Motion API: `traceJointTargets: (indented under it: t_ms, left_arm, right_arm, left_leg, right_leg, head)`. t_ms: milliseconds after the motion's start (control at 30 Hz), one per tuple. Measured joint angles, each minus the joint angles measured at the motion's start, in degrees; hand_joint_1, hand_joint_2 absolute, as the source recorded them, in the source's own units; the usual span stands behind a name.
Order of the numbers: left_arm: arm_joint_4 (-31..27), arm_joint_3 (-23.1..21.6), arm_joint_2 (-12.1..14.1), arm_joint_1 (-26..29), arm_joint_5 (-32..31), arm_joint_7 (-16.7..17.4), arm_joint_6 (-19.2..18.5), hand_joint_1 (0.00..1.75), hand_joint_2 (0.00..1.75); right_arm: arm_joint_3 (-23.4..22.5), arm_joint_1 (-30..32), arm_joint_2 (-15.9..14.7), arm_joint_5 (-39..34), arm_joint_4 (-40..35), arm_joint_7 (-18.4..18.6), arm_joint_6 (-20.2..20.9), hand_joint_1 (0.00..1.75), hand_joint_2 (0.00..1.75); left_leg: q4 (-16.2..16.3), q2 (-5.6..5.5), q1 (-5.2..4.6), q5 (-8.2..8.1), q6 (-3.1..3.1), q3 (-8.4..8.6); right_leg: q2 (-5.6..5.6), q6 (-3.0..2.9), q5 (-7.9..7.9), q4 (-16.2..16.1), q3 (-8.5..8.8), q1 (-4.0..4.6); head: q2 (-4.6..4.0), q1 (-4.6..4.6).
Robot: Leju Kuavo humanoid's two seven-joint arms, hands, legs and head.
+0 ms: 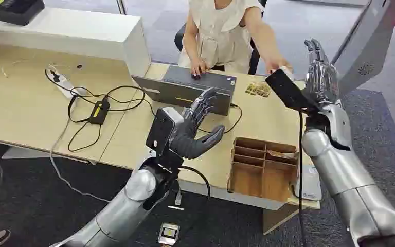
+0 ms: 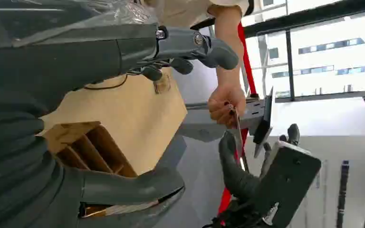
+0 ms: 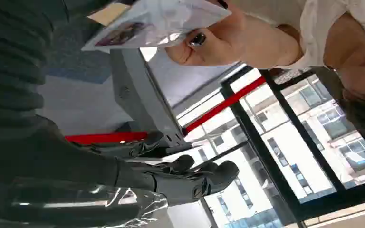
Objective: Pass the card to the sensor for recognition and then transmit it.
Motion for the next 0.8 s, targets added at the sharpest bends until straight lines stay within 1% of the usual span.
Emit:
traceJointTargets:
  t_ms: [133, 167, 200, 233, 267, 433, 800]
  left_arm:
    - [0.31, 0.00, 0.04, 0.01, 0.00, -0.02, 0.15, 0.00, 1.75]
    - [0.35, 0.00, 0.07, 0.01, 0.00, -0.02, 0.18, 0.00, 1.75]
    - [0.46, 0.00, 0.11, 0.01, 0.00, -0.04, 0.26, 0.00, 1.75]
    - [0.61, 0.00, 0.15, 0.01, 0.00, -0.09, 0.28, 0.00, 1.75]
    - [0.74, -0.02, 0.22, 0.03, -0.02, -0.13, 0.35, 0.00, 1.75]
    - [0.76, 0.00, 0.31, 0.09, -0.48, -0.13, 0.66, 0.00, 1.75]
    - [0.79, -0.02, 0.33, 0.45, -0.70, 0.00, 0.20, 0.00, 1.75]
  right_arm:
    - [1.55, -1.50, 0.48, 0.61, 3.71, 0.22, 0.09, 0.00, 1.75]
    - [1.75, -1.77, 0.61, 0.59, 4.43, 0.22, 0.09, 0.21, 1.75]
    - [2.16, -2.15, 0.74, 0.35, 5.57, 0.17, 0.09, 1.01, 1.75]
    - [2.56, -2.42, 0.85, 0.06, 6.43, 0.02, 0.09, 1.59, 1.75]
    - [2.75, -2.59, 1.00, -0.33, 7.18, -0.28, 0.04, 1.75, 1.75]
    - [3.23, -2.78, 1.79, -2.58, 9.37, -2.36, -0.74, 1.75, 1.75]
    - [3.47, -2.78, 2.60, -5.60, 11.58, -3.85, -1.97, 1.75, 1.75]
  left_leg:
    - [0.01, 0.00, -0.01, 0.00, 0.00, 0.00]
    - [0.00, 0.00, -0.01, 0.00, 0.00, 0.00]
    - [0.00, 0.00, -0.01, 0.00, 0.00, 0.00]
    - [0.01, 0.00, -0.01, 0.00, 0.00, 0.00]
    - [0.01, 0.00, 0.00, 0.00, 0.00, 0.00]
    - [0.00, 0.00, 0.01, 0.00, 0.00, 0.01]
    - [0.01, 0.01, 0.00, 0.00, 0.00, 0.00]
  right_leg:
    - [0.00, 0.00, 0.00, 0.00, -0.01, 0.00]
    - [0.00, 0.00, 0.00, 0.00, -0.02, -0.01]
    - [0.01, 0.00, 0.00, 0.00, -0.04, 0.00]
    - [0.01, 0.00, 0.00, 0.00, -0.03, 0.00]
    - [0.01, 0.00, 0.00, 0.00, -0.03, 0.00]
    - [0.01, 0.00, 0.00, 0.00, -0.04, 0.01]
    - [0.02, 0.00, 0.00, 0.00, -0.04, 0.00]
  head:
    - [0.00, 0.02]
    - [0.00, 0.02]
    - [0.00, 0.02]
    - [0.00, 0.02]
    - [0.00, 0.00]
    - [0.00, 0.02]
    - [0.00, 0.02]
